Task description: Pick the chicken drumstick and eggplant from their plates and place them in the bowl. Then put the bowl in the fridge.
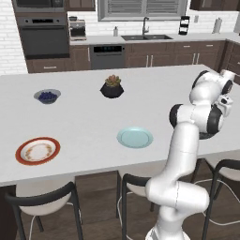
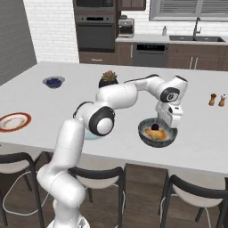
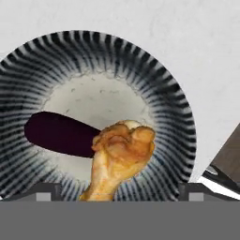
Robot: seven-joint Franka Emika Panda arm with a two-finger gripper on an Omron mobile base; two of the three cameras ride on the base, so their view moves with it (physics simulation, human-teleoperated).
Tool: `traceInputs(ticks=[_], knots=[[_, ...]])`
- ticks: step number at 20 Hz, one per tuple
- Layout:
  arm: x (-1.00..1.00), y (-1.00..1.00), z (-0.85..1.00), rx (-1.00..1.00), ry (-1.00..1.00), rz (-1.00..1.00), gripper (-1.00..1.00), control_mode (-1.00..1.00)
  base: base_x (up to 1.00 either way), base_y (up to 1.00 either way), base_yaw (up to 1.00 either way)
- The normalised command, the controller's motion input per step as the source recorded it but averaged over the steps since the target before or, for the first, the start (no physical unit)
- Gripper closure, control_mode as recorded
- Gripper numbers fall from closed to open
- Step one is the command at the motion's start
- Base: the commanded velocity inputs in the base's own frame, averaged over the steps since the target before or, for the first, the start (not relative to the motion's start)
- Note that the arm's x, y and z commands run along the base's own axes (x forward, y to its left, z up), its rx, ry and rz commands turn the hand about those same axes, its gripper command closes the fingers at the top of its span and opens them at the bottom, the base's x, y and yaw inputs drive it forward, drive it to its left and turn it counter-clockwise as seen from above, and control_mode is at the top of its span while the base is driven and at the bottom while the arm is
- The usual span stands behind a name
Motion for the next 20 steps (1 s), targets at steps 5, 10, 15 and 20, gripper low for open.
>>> traceInputs(ticks=[5,10,15,20], knots=[[-0.28,0.93,0.09,-0.13,0.0,0.36,-1.0,-1.0,0.0,0.0,0.0],[-0.15,0.88,0.0,-0.08,-0.05,0.49,-1.0,-1.0,0.0,0.0,0.0],[-0.04,0.11,-0.08,0.0,-0.23,0.37,-1.0,-1.0,0.0,0.0,0.0],[0.34,-0.03,-0.16,0.0,-0.02,0.4,-1.0,-1.0,0.0,0.0,0.0]])
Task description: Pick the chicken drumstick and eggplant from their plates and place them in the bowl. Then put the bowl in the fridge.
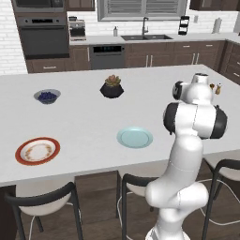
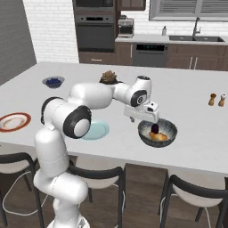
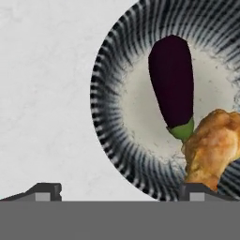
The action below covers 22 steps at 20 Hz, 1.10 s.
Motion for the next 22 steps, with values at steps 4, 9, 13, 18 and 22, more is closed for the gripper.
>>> traceInputs(ticks=[4,9,13,18,22], knots=[[0.4,-0.01,0.0,0.0,0.17,0.19,-1.0,-1.0,0.0,0.0,0.0],[0.44,-0.1,-0.17,0.0,0.13,0.16,-1.0,-1.0,0.0,0.0,0.0],[0.27,-0.12,-0.13,0.0,0.07,0.14,-1.0,-1.0,0.0,0.0,0.0],[-0.1,0.0,-0.28,0.0,-0.01,0.04,-1.0,-1.0,0.0,0.0,0.0],[-0.19,0.03,-0.27,-0.01,-0.02,0.01,-1.0,-1.0,0.0,0.0,0.0]])
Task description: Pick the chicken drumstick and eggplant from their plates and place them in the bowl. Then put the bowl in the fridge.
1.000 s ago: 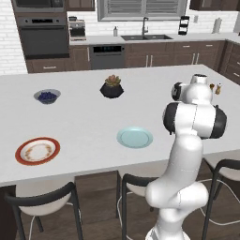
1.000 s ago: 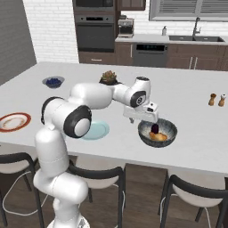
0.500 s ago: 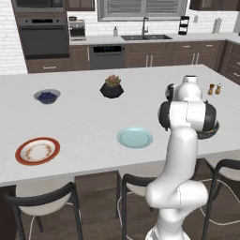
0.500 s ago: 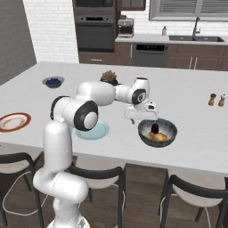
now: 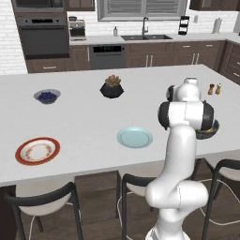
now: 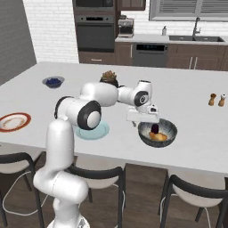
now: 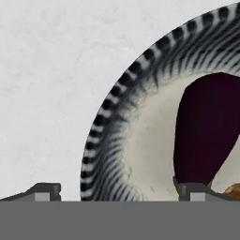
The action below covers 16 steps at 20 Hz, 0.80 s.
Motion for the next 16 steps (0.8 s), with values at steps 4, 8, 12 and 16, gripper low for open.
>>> traceInputs(ticks=[4,8,12,16], knots=[[-0.06,0.18,-0.3,-0.05,0.0,0.0,-1.0,-1.0,0.0,0.0,0.0],[0.0,0.23,-0.29,-0.06,0.0,0.0,-1.0,-1.0,0.0,0.0,0.0],[-0.01,0.0,-0.13,0.0,-0.03,0.0,-1.0,-1.0,0.0,0.0,0.0],[0.0,-0.02,-0.1,0.0,-0.05,0.0,-1.0,-1.0,0.0,0.0,0.0]])
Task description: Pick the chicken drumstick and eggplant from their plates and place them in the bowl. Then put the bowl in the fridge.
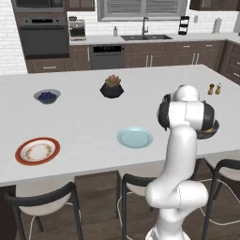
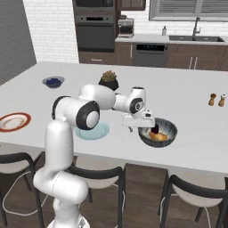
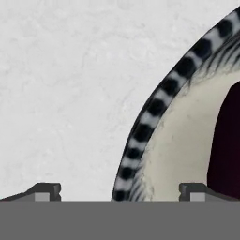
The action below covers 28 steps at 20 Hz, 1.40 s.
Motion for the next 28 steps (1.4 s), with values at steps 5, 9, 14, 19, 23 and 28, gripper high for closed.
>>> traceInputs(ticks=[5,9,14,19,23,28], knots=[[0.0,-0.06,-0.06,0.0,-0.04,0.0,1.0,-1.0,0.0,0.0,0.0],[0.0,0.0,0.0,0.0,0.0,0.0,1.0,-1.0,0.0,0.0,0.0],[0.0,-0.01,0.0,0.0,0.0,0.0,1.0,-1.0,0.0,0.0,0.0],[0.0,-0.06,0.18,-0.01,-0.05,0.01,1.0,-1.0,0.0,0.0,0.0],[0.0,-0.08,0.54,-0.02,-0.1,0.03,1.0,-1.0,0.0,0.0,0.0],[-0.04,0.0,0.6,-0.08,-0.13,0.1,1.0,-1.0,0.0,0.0,0.0]])
